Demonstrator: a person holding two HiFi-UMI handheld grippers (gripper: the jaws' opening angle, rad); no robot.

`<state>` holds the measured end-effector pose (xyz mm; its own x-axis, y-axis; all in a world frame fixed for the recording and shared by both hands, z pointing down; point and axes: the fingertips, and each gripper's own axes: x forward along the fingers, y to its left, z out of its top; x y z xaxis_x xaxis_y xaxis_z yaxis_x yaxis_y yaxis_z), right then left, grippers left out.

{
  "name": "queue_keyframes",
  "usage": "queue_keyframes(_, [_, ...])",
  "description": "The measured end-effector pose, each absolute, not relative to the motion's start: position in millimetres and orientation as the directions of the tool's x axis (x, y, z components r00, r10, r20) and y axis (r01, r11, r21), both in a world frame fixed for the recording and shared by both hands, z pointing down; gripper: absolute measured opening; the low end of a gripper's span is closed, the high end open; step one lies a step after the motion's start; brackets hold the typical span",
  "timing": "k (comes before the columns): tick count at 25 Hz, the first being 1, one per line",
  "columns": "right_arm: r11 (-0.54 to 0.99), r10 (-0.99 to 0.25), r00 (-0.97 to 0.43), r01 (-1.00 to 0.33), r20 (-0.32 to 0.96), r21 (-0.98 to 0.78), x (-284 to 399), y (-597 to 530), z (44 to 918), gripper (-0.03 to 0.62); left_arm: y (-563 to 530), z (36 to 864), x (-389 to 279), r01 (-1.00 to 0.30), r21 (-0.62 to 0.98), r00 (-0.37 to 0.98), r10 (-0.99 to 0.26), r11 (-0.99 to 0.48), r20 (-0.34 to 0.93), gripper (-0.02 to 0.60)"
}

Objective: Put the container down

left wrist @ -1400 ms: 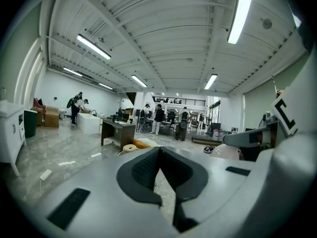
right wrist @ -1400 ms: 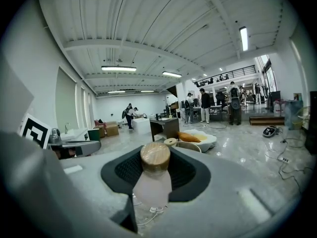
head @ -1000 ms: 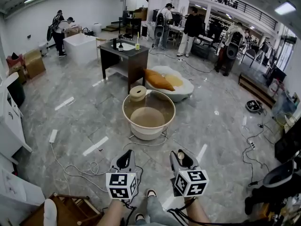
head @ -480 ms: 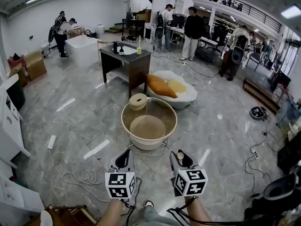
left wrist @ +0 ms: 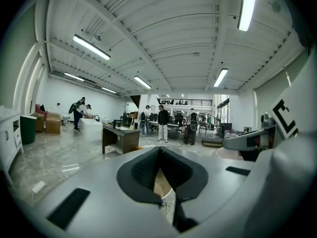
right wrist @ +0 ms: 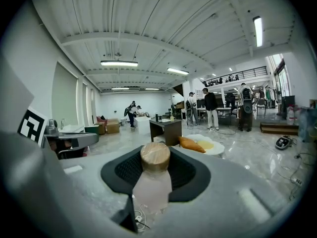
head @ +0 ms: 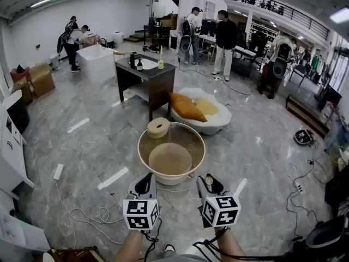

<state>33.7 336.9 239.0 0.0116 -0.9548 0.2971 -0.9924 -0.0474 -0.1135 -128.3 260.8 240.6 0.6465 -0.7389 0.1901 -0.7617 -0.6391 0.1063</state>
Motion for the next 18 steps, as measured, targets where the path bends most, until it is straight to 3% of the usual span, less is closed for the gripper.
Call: queue_keyframes(18, [-0.047, -0.947, -0.004, -0.987, 0.32, -0.151, 89, 268, 255, 0.133, 192, 249, -81, -0.786, 0.08, 0.613, -0.756, -0.613, 0.229, 0.005])
